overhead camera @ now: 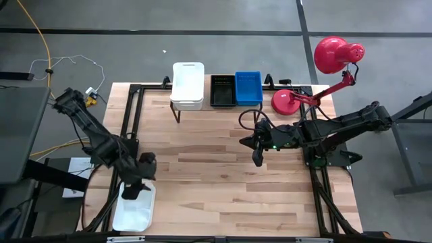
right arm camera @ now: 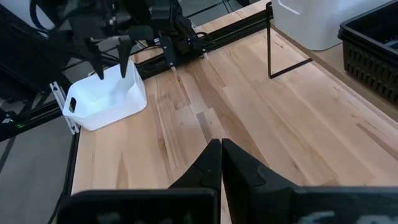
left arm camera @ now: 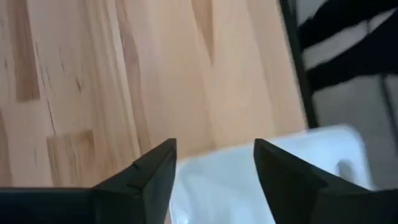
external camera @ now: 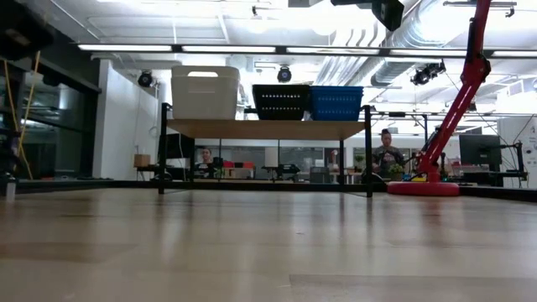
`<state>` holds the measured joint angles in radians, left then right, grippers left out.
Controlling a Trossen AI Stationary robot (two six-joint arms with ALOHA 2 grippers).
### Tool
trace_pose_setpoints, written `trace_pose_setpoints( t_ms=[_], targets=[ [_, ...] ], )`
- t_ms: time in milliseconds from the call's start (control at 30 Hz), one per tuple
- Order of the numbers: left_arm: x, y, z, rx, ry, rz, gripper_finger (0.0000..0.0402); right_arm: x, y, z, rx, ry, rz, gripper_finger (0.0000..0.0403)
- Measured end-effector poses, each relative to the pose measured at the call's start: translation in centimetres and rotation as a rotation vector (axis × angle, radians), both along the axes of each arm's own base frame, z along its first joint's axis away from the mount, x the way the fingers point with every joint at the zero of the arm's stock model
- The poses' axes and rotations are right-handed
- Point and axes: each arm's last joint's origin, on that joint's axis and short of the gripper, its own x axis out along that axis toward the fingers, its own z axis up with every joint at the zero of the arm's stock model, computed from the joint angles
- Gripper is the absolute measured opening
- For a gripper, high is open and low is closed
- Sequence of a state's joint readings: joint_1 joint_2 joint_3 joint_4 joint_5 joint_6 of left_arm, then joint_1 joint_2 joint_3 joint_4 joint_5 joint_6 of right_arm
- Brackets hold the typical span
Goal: Stack baskets on shelf by color
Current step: Stack the white bin on top of the white bin on the shelf
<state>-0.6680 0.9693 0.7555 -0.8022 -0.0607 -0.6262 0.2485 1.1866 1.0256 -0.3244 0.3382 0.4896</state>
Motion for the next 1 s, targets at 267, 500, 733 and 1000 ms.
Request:
trace_pose_setpoints(
  t_ms=[267,500,733,1000],
  targets=[
    [-0.3,-2.0,-2.3,0.15,0.129,-0.037,0.0229,0.0,0.0,-0.1,-0.002,0.008,0.0,0.0],
    [0.1,-3.0,-4.3,0.255,0.211,-0.052,0.0229,0.0,0.0,-0.1,-0.002,0.009,0.0,0.0],
    [0.6,-3.6,-6.0,0.312,0.292,-0.057,0.0229,-0.1,0.0,-0.1,0.003,0.013,0.011,0.0],
    [0.9,-4.2,-7.7,0.327,0.406,-0.078,0.0229,-0.1,0.0,-0.2,0.004,0.024,0.017,0.0]
  ],
)
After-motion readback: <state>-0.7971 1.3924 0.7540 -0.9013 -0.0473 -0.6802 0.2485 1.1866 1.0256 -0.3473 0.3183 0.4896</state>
